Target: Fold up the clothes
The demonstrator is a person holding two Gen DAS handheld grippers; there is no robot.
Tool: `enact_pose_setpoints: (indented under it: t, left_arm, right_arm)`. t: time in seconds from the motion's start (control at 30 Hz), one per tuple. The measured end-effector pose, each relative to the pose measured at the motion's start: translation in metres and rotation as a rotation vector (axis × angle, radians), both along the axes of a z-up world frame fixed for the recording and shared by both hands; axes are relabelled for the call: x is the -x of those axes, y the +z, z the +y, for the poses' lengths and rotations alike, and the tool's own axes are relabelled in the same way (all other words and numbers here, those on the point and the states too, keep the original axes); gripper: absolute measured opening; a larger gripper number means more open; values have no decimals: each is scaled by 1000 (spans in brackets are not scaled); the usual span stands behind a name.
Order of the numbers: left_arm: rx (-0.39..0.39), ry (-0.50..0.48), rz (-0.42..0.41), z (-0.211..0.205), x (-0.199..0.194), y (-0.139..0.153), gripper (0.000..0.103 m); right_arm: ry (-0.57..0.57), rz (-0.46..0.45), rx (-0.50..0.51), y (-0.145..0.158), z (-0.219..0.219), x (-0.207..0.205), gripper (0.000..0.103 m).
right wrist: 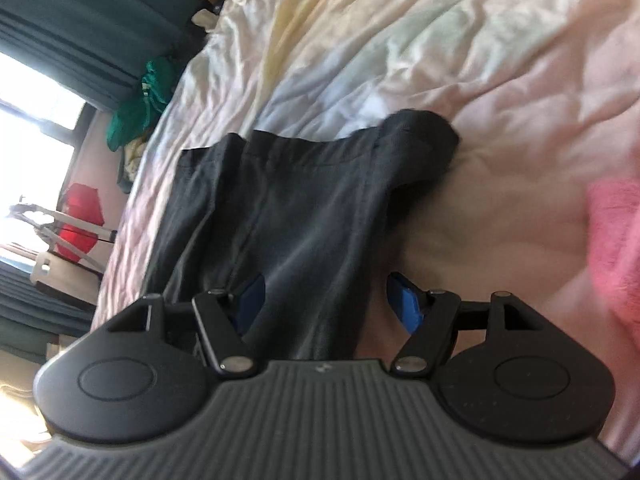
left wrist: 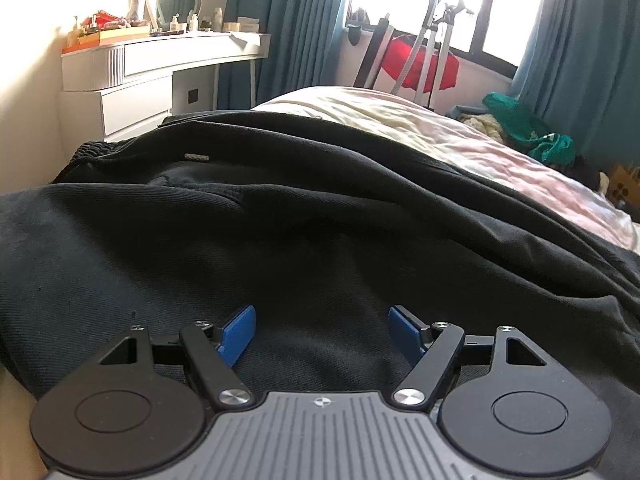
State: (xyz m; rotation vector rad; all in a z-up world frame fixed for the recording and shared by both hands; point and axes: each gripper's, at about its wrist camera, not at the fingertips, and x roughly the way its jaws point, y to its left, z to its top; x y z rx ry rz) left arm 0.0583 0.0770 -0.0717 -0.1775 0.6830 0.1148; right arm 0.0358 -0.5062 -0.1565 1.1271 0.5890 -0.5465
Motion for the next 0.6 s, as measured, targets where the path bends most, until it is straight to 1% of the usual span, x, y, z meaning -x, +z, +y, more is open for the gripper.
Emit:
enact_pose_setpoints:
  t: [0.13, 0.23, 0.33, 0.4, 0.5, 0.6]
  left_arm:
    - [-5, 0, 5, -2, 0, -1, 76]
    - [-2, 2, 8, -2, -1, -1, 76]
    - [7, 3, 13, -1, -1, 0, 76]
    - [19, 6, 30, 0, 4, 0, 76]
    - [37, 12, 42, -1, 22, 2, 78]
    - [68, 23, 45, -1, 37, 10, 80]
  right_arm:
    - [29, -24, 63, 9, 6, -10, 71]
    - [61, -54, 120, 18, 13, -17, 71]
    - [88, -97, 155, 22, 16, -22, 71]
    - [103, -87, 169, 21, 15, -26, 71]
    - [132, -48, 182, 16, 11, -31, 70]
    - [128, -26, 179, 9, 3, -33, 59]
